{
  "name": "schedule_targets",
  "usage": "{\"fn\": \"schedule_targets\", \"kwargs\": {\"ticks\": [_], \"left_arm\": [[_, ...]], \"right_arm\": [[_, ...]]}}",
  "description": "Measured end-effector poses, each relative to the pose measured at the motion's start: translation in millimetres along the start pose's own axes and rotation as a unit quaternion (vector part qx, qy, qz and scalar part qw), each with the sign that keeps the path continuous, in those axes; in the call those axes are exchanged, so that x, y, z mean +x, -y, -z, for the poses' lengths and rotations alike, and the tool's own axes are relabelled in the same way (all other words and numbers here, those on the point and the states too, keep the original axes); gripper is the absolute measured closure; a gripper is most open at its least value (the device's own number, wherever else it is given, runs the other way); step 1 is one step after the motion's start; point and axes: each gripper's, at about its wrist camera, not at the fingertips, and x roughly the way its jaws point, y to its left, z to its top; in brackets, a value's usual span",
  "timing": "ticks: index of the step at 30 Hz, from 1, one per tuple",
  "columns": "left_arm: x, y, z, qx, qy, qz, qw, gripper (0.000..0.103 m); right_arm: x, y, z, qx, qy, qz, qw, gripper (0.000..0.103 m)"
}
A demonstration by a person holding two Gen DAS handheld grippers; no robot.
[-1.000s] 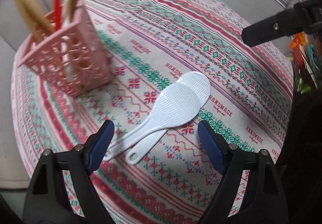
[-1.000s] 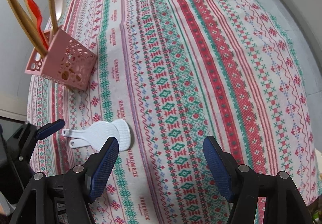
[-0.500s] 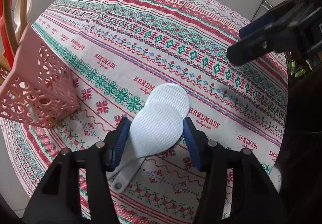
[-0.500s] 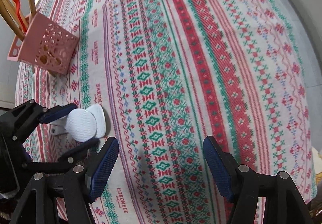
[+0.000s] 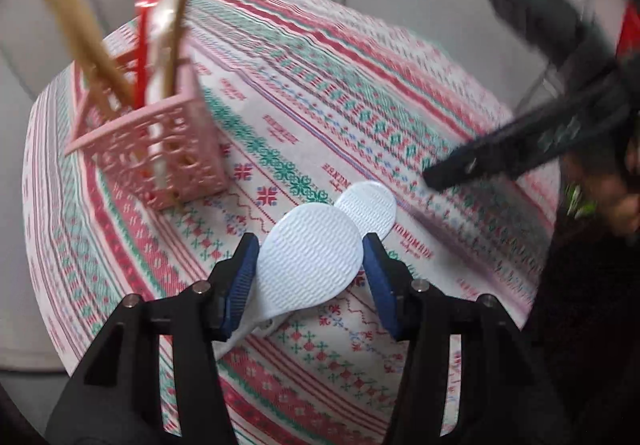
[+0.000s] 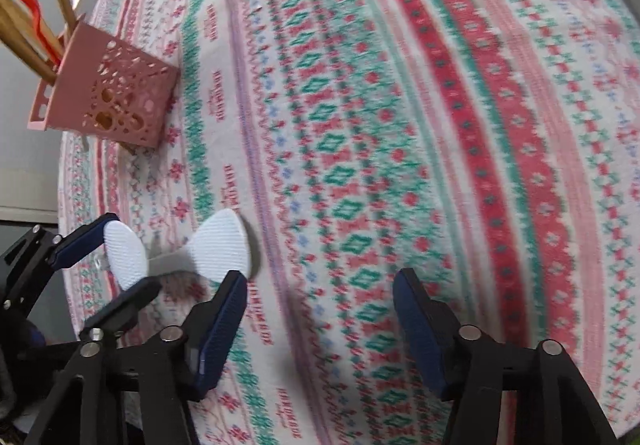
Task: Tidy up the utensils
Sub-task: 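Lower the left gripper onto the white rice paddle and close it on the handle, then lift the rice paddle with the left gripper and carry it over the pink holder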
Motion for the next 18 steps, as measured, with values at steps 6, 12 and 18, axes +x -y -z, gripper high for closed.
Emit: {"fn": "schedule_targets", "kwargs": {"ticks": [6, 12, 18], "left_arm": [[-24, -17, 4, -0.085, 0.035, 0.034, 0.9952, 0.048], [-37, -26, 8, -0.132, 0.057, 0.057, 0.9880, 0.048], [-45, -31, 10, -0.145, 0.062, 0.059, 0.9858, 0.048]], "right_arm": [[27, -13, -9, 0.014, -0.013, -0.065, 0.998, 0.061], [44, -32, -14, -0.002, 0.003, -0.073, 0.997, 0.068], [62, -46, -20, -0.022, 0.015, -0.070, 0.997, 0.093]]}}
